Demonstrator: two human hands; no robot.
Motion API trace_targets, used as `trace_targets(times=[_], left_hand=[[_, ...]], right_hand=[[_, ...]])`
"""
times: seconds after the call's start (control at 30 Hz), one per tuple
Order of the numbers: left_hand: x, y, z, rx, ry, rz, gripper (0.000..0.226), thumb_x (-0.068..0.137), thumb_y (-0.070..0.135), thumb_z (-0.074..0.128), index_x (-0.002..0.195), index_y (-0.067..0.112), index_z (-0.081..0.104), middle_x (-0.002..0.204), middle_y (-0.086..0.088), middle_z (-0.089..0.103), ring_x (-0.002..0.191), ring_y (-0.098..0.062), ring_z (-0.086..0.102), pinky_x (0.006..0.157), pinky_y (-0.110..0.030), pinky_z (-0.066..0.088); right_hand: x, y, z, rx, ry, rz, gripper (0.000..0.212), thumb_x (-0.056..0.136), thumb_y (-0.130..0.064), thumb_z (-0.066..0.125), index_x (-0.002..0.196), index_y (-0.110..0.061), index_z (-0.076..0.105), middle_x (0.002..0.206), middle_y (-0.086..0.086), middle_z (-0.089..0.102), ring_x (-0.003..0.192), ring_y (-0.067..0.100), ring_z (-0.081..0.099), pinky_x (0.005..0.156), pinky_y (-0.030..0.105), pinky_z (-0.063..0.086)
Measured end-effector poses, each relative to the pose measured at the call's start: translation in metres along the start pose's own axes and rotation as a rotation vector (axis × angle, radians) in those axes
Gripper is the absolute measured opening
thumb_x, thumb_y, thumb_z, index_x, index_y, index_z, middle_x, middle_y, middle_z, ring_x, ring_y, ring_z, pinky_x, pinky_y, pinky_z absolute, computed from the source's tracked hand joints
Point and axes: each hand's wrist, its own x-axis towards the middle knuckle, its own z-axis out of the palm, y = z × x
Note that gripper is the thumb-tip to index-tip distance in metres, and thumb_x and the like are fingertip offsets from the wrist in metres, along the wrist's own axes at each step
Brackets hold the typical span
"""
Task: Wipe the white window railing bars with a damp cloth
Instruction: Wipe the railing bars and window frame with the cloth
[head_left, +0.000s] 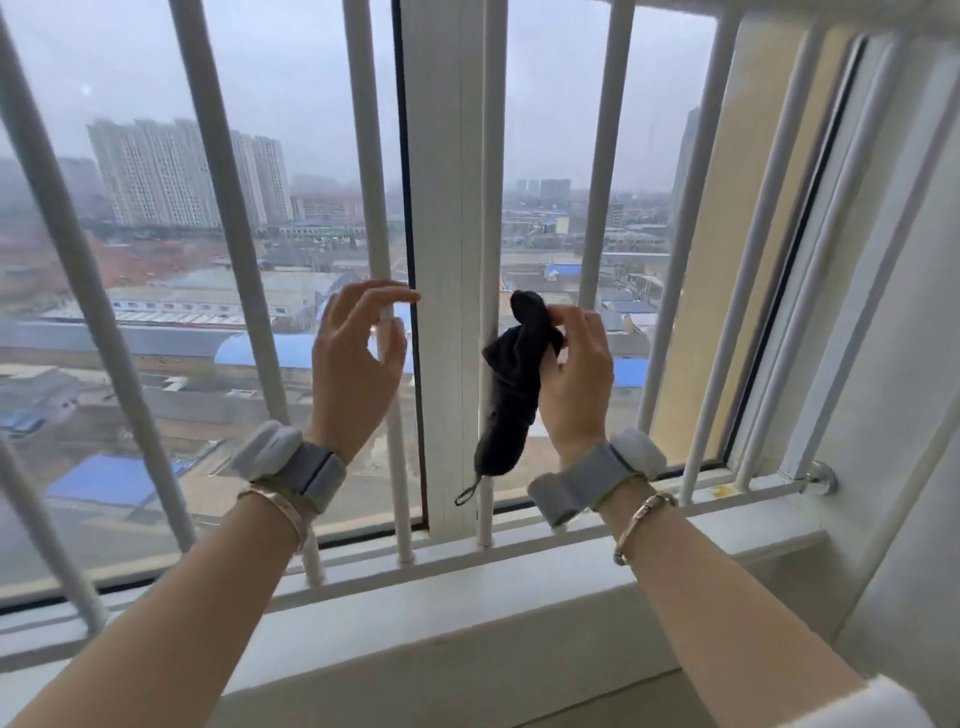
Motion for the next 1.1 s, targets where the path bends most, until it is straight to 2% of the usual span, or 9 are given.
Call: trace_targets(times=[0.03,0.17,0.27,0.37,0.43,0.57,0.83,1.0,1.1], left_hand=[[0.010,-0.003,-0.001,0.015,0.028,0.002,0.029,0.084,0.002,0.055,0.112,0.007,0.060,0.116,-0.010,0.057,0.105,-0.019,0.053,0.085,-0.030,0.050],[0.046,-0.007,0.000,-0.049,0.066,-0.116,0.049,0.087,0.013,0.059,0.132,0.009,0.042,0.128,-0.013,0.044,0.106,-0.013,0.051,0.079,-0.019,0.051],[0.071,-0.006,0.002,-0.081,0.094,-0.124,0.054,0.092,0.018,0.055,0.141,0.011,0.032,0.127,-0.011,0.049,0.096,-0.012,0.057,0.071,-0.016,0.050],[0.090,-0.009,0.000,-0.047,0.103,-0.063,0.055,0.093,0.023,0.051,0.143,0.020,0.030,0.126,-0.009,0.055,0.085,-0.014,0.063,0.074,-0.033,0.055],[0.093,-0.011,0.000,-0.030,0.094,-0.043,0.056,0.092,0.023,0.053,0.143,0.022,0.031,0.123,-0.010,0.058,0.083,-0.018,0.066,0.073,-0.040,0.057],[0.092,-0.015,-0.002,-0.045,0.085,-0.036,0.056,0.091,0.022,0.057,0.142,0.023,0.032,0.120,-0.008,0.061,0.081,-0.019,0.066,0.072,-0.037,0.058],[0.093,-0.015,-0.002,-0.031,0.083,-0.020,0.057,0.091,0.019,0.057,0.142,0.022,0.031,0.125,-0.009,0.058,0.082,-0.011,0.061,0.068,-0.031,0.056],[0.091,-0.013,-0.001,-0.029,0.065,0.006,0.057,0.091,0.022,0.055,0.141,0.021,0.030,0.129,-0.011,0.055,0.075,-0.014,0.064,0.063,-0.020,0.050],[0.090,-0.011,-0.002,-0.017,0.074,0.010,0.056,0.091,0.024,0.053,0.141,0.021,0.028,0.126,-0.013,0.057,0.072,-0.012,0.061,0.059,-0.013,0.045]], right_hand=[[0.005,-0.007,0.004,0.003,0.015,-0.008,0.020,0.084,0.003,0.058,0.101,-0.007,0.062,0.099,0.008,0.057,0.082,0.025,0.058,0.070,0.028,0.047],[0.015,-0.031,0.015,-0.010,-0.006,-0.046,0.034,0.079,0.016,0.053,0.103,-0.006,0.064,0.107,0.014,0.056,0.093,0.021,0.056,0.076,-0.001,0.034],[0.011,-0.039,0.016,-0.025,-0.154,-0.130,0.039,0.075,0.014,0.055,0.108,-0.006,0.064,0.122,0.017,0.052,0.107,0.031,0.056,0.090,0.012,0.039],[0.014,-0.039,0.017,-0.052,-0.243,-0.222,0.039,0.077,0.008,0.061,0.112,-0.009,0.066,0.129,0.018,0.049,0.112,0.031,0.055,0.096,0.032,0.047],[0.024,-0.039,0.014,-0.052,-0.205,-0.206,0.034,0.079,0.008,0.062,0.109,-0.008,0.068,0.127,0.017,0.049,0.108,0.028,0.058,0.094,0.026,0.045],[0.055,-0.057,0.011,-0.040,-0.071,-0.261,0.030,0.082,0.006,0.058,0.106,-0.007,0.069,0.118,0.018,0.049,0.101,0.025,0.058,0.089,0.008,0.038],[0.143,-0.101,0.017,-0.084,0.115,-0.388,0.030,0.083,0.000,0.054,0.110,-0.005,0.067,0.109,0.019,0.052,0.100,0.029,0.055,0.090,0.026,0.047],[0.168,-0.111,0.026,-0.167,0.055,-0.411,0.034,0.086,0.001,0.055,0.118,-0.007,0.063,0.118,0.021,0.049,0.108,0.032,0.052,0.097,0.030,0.045],[0.163,-0.116,0.027,-0.148,0.001,-0.367,0.037,0.088,-0.011,0.052,0.124,-0.010,0.059,0.123,0.021,0.043,0.112,0.031,0.049,0.099,0.030,0.043]])
